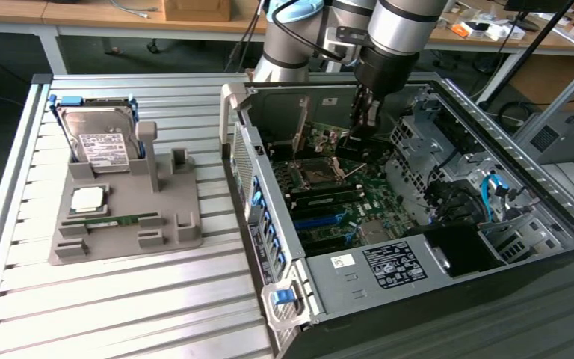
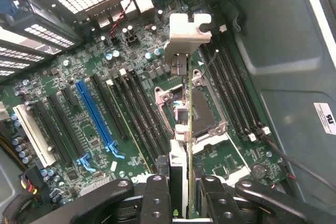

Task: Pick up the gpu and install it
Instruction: 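Insert the gpu into the slot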

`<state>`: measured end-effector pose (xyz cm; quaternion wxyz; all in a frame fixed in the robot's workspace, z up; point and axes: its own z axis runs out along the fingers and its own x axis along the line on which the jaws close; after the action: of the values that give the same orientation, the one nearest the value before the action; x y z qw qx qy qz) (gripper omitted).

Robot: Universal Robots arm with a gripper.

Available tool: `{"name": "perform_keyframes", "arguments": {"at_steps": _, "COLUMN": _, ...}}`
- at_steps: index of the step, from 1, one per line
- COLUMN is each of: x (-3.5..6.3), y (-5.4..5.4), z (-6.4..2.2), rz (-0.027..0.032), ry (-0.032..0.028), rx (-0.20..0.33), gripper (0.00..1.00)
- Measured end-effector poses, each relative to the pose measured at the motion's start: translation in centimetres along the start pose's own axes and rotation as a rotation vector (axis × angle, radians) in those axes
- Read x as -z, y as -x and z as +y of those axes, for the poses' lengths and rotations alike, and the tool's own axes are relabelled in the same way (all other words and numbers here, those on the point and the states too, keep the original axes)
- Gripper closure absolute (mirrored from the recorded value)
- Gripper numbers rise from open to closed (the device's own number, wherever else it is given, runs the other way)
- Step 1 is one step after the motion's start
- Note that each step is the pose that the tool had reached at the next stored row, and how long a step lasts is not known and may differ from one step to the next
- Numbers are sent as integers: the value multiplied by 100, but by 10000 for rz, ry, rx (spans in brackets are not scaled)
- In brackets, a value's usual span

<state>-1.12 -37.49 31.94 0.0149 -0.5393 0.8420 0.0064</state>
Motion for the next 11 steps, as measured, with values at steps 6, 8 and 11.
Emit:
{"name": "perform_keyframes", "arguments": {"at_steps": 6, "x": 0, "y": 0, "z": 0, "rz": 0, "ry": 4, "rx": 123, "gripper": 73}}
{"name": "perform_keyframes", "arguments": {"at_steps": 8, "x": 0, "y": 0, "z": 0, "rz": -1, "ry": 5, "rx": 153, "gripper": 73}}
{"name": "perform_keyframes", "arguments": {"at_steps": 11, "x": 0, "y": 0, "z": 0, "rz": -1, "ry": 7, "rx": 212, "gripper": 73}}
